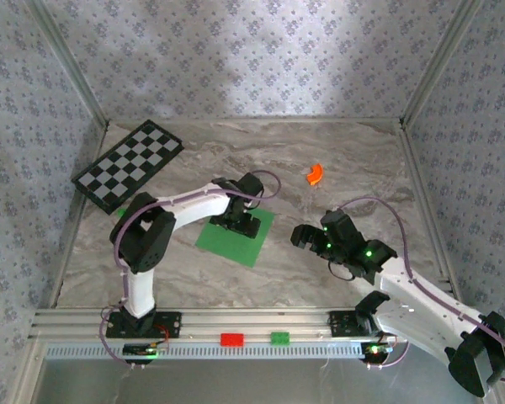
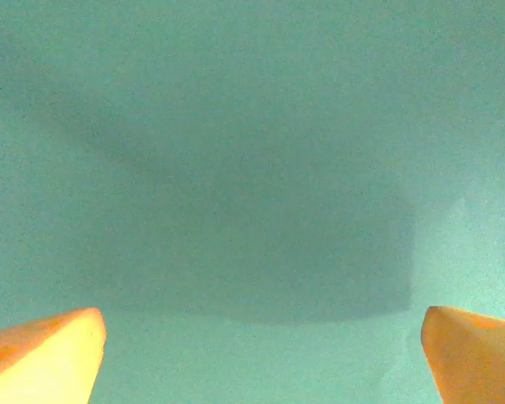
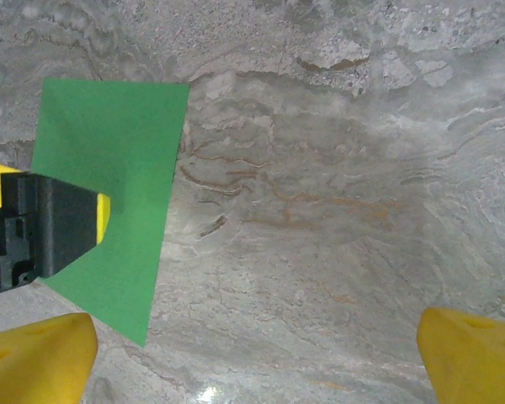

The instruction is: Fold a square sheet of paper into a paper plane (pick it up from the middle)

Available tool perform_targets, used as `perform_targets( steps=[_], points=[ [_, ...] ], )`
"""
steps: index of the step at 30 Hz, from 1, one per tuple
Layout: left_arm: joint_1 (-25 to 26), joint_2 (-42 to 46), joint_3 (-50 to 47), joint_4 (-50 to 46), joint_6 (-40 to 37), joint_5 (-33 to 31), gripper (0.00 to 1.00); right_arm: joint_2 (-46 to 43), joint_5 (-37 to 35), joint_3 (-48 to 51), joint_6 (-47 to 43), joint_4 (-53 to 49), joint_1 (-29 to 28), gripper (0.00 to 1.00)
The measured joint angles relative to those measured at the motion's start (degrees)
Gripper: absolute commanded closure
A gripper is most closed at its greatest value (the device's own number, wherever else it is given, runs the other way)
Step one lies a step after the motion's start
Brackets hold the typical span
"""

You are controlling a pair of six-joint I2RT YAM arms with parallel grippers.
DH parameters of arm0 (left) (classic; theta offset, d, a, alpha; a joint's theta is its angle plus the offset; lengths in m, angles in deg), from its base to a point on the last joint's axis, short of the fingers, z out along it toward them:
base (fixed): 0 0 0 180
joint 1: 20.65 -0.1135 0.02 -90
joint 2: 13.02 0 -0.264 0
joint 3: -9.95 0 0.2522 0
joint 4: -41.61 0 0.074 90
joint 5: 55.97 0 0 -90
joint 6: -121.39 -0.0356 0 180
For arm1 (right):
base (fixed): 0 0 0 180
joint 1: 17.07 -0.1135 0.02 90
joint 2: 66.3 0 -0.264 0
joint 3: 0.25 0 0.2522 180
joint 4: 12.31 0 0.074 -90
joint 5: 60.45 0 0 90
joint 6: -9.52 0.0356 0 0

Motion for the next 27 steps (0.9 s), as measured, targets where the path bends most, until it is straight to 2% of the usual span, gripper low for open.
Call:
perform_targets(
  steps=[22,27],
  points=[
    [-0.28,-1.29,-2.29,3.28,1.49,2.38,0.10,0.90,1.46,0.81,1.49,0.87,-0.22,0.00],
    [-0.28,-0.63,-3.13,4.28,2.38,2.62,0.20,0.90,1.46,0.81,1.51,0.90,-0.22,0.00]
  ],
)
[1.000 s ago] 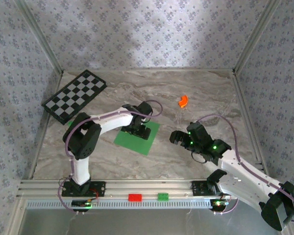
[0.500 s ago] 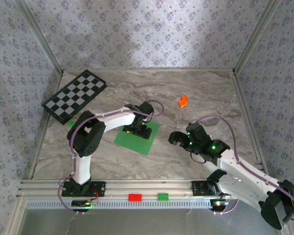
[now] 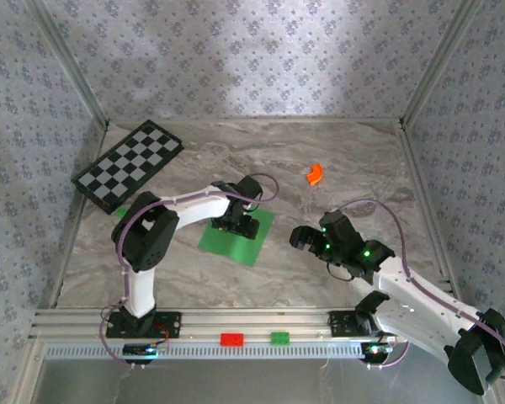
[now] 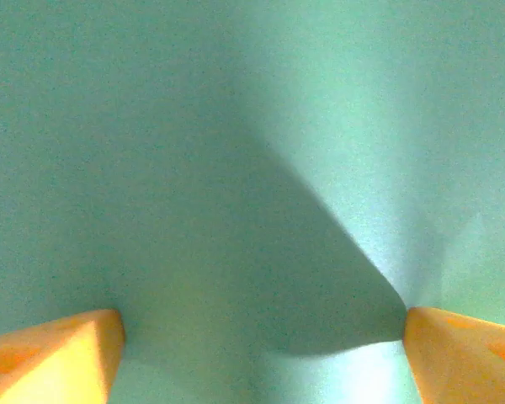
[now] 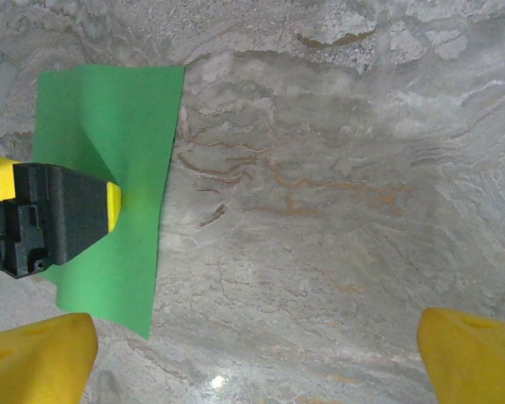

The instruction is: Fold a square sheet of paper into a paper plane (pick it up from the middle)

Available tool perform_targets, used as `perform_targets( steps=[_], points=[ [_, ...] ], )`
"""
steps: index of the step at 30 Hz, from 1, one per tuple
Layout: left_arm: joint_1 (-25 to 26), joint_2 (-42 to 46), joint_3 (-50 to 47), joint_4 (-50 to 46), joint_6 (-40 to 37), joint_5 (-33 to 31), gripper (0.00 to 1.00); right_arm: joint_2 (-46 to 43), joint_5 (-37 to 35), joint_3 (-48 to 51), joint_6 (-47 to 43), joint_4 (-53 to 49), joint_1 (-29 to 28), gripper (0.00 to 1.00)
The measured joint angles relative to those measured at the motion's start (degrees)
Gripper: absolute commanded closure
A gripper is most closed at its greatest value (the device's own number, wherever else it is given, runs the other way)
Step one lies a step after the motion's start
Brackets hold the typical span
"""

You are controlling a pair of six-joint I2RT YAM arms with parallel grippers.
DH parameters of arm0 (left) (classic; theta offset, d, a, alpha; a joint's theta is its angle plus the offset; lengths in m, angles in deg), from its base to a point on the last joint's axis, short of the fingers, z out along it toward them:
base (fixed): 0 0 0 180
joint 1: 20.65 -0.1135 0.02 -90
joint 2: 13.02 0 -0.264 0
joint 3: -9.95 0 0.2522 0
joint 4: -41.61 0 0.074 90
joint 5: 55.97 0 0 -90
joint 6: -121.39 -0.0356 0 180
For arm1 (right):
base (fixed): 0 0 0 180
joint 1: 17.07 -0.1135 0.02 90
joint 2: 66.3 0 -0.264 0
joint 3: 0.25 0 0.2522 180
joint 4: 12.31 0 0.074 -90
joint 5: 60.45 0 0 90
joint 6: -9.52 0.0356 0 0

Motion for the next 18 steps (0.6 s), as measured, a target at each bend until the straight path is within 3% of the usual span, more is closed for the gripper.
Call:
perform_targets(
  steps=[8,11,18],
  points=[
    [-0.26,2.71,-3.43,4.39,2.97,2.47,0.38,0.00,-0.87,0.00,1.51,-0.11,-0.04,0.00],
    [-0.24,5.42,-6.93,7.91,5.01,5.64,0.40,0.00,-2.23,0.00,3.04,-0.90,-0.04,0.00],
    [-0.20,13.88,-17.62,15.85,11.96,13.90,0.56,0.00,-3.52,0.00,9.64,-5.29,0.81,0.00]
  ],
)
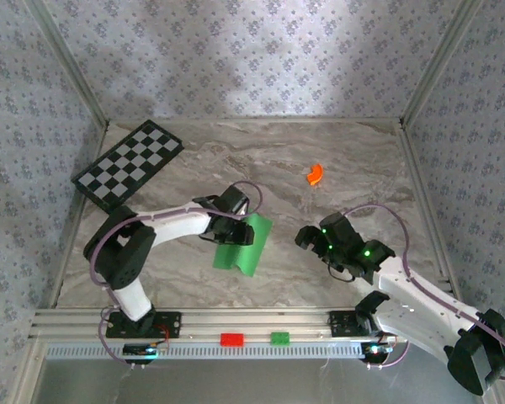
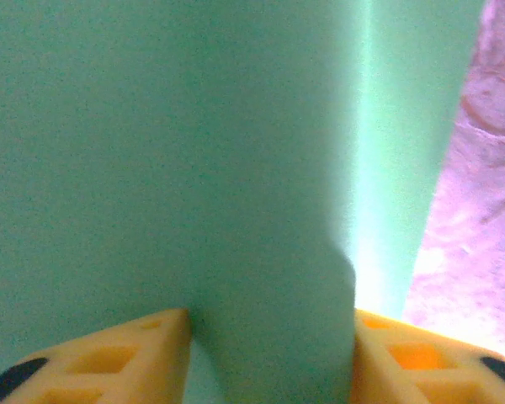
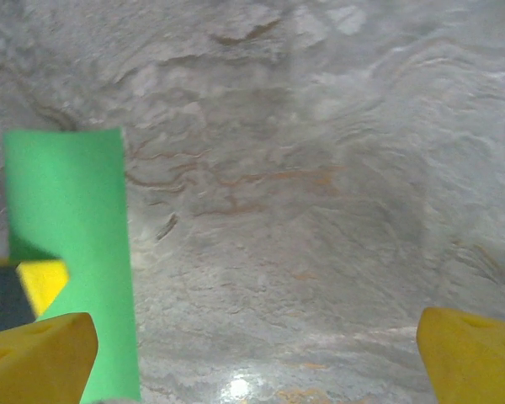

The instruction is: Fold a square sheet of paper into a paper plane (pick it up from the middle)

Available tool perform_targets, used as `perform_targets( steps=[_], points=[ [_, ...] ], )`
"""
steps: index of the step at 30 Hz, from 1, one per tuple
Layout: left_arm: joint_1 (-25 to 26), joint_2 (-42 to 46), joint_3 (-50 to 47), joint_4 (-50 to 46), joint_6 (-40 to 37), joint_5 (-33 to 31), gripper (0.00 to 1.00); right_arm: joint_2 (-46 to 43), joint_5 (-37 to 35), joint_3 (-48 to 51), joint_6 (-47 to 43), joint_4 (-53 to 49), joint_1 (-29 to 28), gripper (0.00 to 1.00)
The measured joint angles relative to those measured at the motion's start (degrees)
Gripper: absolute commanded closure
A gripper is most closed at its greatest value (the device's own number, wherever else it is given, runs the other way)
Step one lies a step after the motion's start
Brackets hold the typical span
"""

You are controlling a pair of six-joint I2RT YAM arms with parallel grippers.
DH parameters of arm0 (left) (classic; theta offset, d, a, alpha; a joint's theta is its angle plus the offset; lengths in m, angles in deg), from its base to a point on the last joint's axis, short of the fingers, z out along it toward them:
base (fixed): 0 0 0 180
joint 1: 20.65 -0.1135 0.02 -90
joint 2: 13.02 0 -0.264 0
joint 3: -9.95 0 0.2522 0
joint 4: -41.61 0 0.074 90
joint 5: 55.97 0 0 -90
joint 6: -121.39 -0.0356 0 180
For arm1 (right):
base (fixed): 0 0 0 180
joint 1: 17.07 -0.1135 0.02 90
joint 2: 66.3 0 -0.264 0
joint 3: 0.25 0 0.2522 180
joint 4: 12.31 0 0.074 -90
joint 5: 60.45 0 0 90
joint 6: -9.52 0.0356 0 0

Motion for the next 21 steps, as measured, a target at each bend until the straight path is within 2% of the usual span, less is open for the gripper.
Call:
perform_targets(
  steps=[9,13,17,21],
  points=[
    [-0.04,8.70,-5.51,7.56,6.56,6.16,0.56,-7.13,-1.29,3.06,5.57,0.33,0.63,0.00],
    [-0.59,12.41,-10.14,18.08,12.52,12.17,0.56,-9.07,-0.96,4.31,5.44,1.55,1.03,0.00],
    [-1.22,12.31,-14.93,28.33,18.84,17.53,0.55,-9.38,0.20,4.31,3.58,5.42,1.25,0.00],
    [-1.70,12.20,-18.18,33.44,22.43,18.99,0.54,-9.38,3.61,5.95,-0.31,13.97,0.72,0.07]
  ],
)
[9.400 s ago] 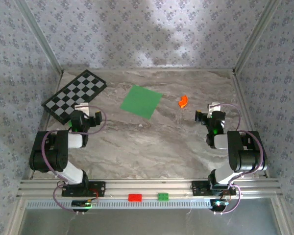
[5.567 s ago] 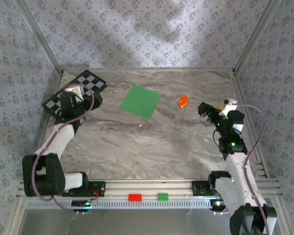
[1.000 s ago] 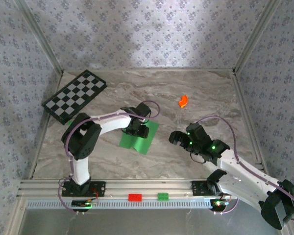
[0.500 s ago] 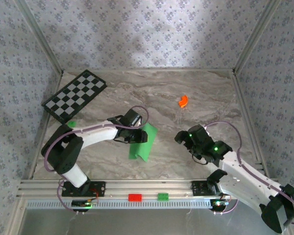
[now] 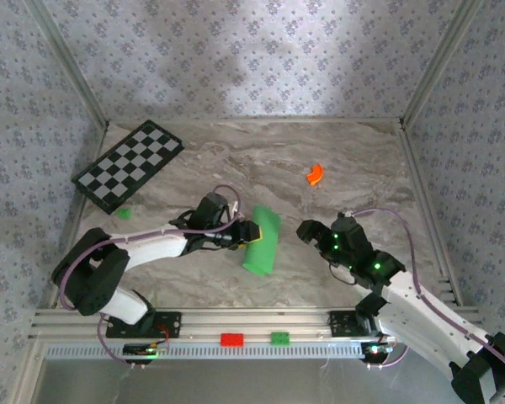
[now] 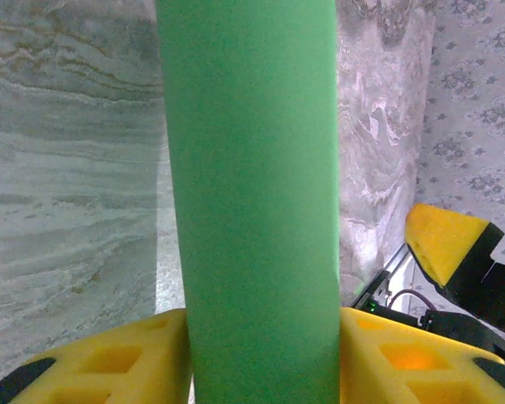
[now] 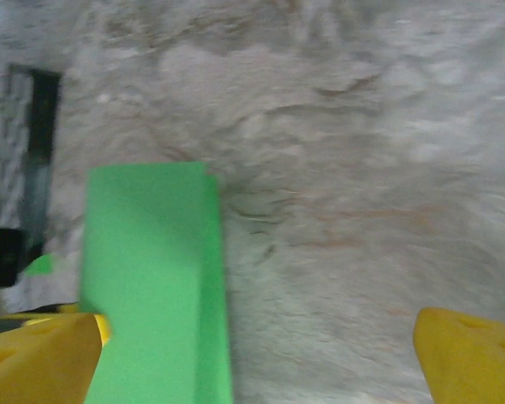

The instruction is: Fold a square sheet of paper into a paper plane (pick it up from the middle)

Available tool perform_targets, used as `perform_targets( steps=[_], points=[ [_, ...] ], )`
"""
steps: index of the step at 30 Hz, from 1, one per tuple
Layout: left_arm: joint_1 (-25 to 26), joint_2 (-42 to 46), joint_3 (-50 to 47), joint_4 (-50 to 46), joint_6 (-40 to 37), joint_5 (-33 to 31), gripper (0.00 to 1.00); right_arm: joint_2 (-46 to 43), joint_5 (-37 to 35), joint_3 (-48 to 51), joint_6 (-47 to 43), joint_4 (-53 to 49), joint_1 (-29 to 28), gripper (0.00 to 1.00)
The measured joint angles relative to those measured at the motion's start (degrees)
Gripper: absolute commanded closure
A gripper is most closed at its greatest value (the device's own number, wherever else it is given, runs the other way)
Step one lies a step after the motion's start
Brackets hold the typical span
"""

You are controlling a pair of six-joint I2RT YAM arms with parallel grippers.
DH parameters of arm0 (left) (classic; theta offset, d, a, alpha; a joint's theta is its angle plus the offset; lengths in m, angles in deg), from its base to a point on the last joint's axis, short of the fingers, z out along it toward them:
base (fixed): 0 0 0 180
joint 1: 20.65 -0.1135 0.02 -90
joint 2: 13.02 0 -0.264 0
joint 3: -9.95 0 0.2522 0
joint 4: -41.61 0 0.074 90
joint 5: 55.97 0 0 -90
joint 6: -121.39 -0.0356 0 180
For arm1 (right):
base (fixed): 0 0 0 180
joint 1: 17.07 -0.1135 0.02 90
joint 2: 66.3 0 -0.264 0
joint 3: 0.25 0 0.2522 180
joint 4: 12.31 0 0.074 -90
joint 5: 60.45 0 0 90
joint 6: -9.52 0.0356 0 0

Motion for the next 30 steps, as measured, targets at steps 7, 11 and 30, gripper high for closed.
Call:
perform_targets(
  steps=[7,11,30],
  points=[
    [-1.60,0.00,-6.21,3.89,3.02,-1.05,0.54,3.56,1.68,1.49,-1.53,4.92,-0.90,0.09],
    [-1.86,-0.02,-8.20,4.92,3.39,-2.03,0.52,6.60,2.23,1.49,-1.51,6.14,-1.49,0.10],
    [-1.64,2.67,-4.20,-9.94,-7.80,-15.04,0.33,16.41,1.07,-3.50,-1.51,11.45,-5.66,0.08]
  ],
)
